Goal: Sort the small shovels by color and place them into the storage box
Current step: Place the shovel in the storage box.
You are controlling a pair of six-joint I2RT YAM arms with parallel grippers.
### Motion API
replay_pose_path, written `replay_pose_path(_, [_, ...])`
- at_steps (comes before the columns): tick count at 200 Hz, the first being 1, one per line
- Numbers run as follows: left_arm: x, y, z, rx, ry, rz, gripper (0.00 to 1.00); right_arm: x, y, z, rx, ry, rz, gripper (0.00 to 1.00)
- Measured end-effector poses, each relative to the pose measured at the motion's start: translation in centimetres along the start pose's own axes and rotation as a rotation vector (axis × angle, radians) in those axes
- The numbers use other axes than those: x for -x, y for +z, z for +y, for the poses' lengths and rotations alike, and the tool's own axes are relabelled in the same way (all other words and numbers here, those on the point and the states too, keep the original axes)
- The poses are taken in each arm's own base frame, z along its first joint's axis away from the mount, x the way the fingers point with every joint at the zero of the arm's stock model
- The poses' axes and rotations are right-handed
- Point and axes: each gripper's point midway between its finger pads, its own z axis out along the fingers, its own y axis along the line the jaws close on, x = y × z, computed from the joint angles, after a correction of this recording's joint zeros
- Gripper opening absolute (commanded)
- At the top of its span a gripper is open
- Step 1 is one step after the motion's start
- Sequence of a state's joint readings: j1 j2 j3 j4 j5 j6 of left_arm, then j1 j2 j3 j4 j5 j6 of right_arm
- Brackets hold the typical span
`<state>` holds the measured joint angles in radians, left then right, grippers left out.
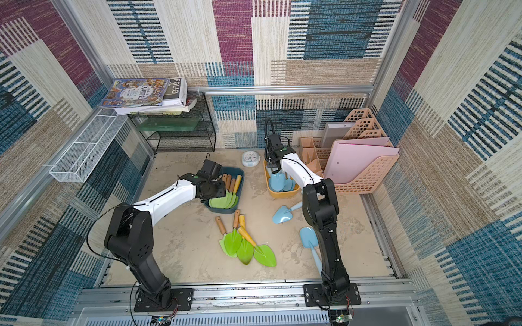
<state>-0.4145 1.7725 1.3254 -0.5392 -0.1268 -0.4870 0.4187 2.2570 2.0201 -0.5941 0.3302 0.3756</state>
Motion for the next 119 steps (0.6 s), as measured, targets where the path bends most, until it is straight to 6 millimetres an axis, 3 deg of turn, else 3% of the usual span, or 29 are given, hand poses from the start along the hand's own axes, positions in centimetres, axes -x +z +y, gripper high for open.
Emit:
replay_pose_path(24, [-0.3, 0.3, 0.1, 0.006, -0.002, 0.01, 0.6, -0.6, 0.6, 0.5, 0.02, -0.001, 0.019, 0.22])
replay_pose_path(49, [-0.6, 0.8, 0.1, 0.008, -0.004, 0.024, 0.6, -1.1, 0.9, 0.7, 0.03, 0.001, 0.032, 0.35])
replay_pose_path(74, [-0.6, 0.7, 0.1, 0.007, -0.009, 0.021, 0.6, -1.2, 0.8, 0.7, 0.032, 0.001, 0.034, 0.4])
replay_pose_path(96, [-0.6, 0.1, 0.2, 0.004, -0.025, 0.015, 0.6, -0.7, -1.0, 0.0, 0.024, 0.008, 0.015, 0.4])
replay_pose_path(119, [-1.2, -0.8, 0.7, 0.004, -0.043, 0.013, 0.61, 0.7, -5.0, -1.2, 0.026, 0.031, -0.05, 0.4])
